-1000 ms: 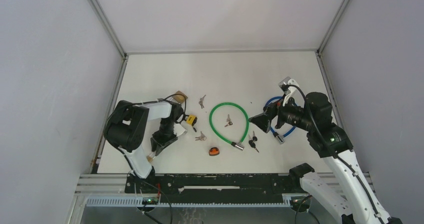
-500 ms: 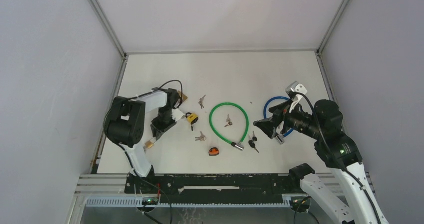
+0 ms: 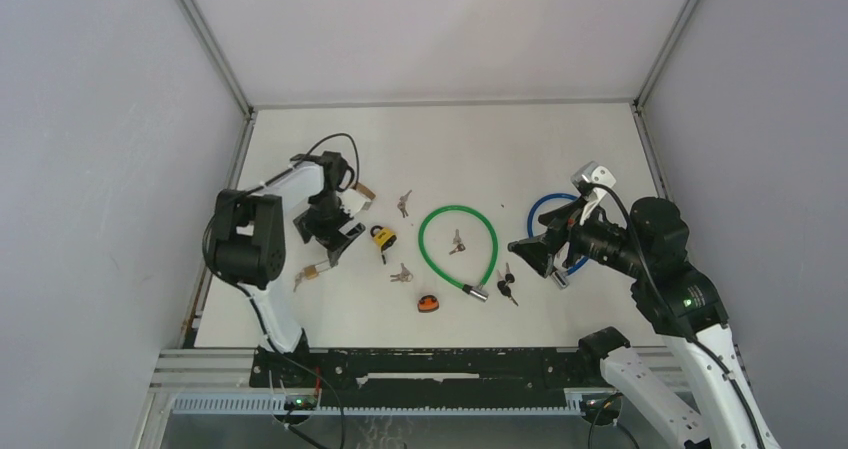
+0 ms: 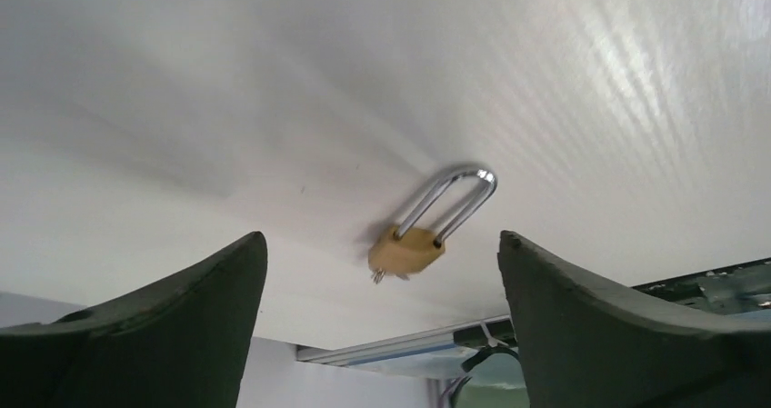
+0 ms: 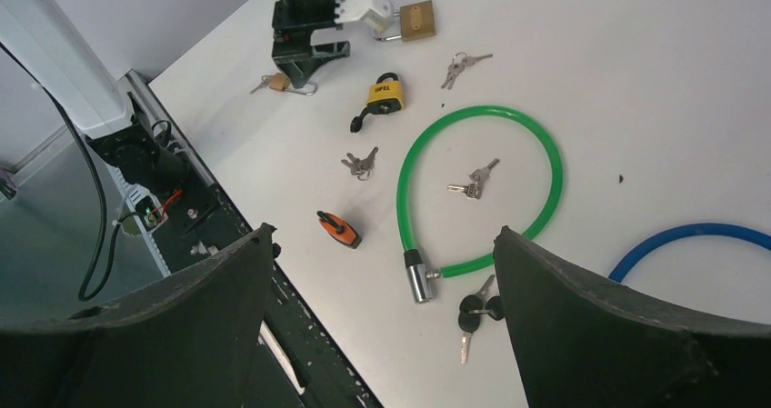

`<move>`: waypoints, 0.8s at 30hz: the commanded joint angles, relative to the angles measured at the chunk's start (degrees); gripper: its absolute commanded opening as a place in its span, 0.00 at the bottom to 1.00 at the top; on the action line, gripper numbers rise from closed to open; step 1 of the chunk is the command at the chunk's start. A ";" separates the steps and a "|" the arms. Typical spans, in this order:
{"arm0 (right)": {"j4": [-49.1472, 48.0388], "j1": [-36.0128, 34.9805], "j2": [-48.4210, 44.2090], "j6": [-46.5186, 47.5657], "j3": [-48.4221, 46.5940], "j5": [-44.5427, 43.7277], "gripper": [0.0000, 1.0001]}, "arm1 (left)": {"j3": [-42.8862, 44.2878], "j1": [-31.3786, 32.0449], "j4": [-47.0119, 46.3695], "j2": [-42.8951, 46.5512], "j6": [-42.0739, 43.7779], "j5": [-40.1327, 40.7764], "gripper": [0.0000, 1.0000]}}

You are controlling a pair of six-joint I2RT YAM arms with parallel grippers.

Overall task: Lock with the key
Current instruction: Remove the lock from the center of the board, then pick up the lock from the center of the board.

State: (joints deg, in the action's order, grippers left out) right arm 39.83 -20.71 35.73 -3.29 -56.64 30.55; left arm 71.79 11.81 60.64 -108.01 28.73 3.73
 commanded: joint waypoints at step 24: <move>-4.00 0.08 4.47 -5.47 -2.33 1.68 0.95 | -26.00 -8.74 -12.43 26.34 39.25 -11.54 0.99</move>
State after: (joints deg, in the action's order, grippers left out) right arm 39.20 -20.71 39.66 -6.17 -56.84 31.99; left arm 46.37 4.21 50.15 -81.95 63.99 -4.34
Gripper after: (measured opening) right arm 0.949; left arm 0.985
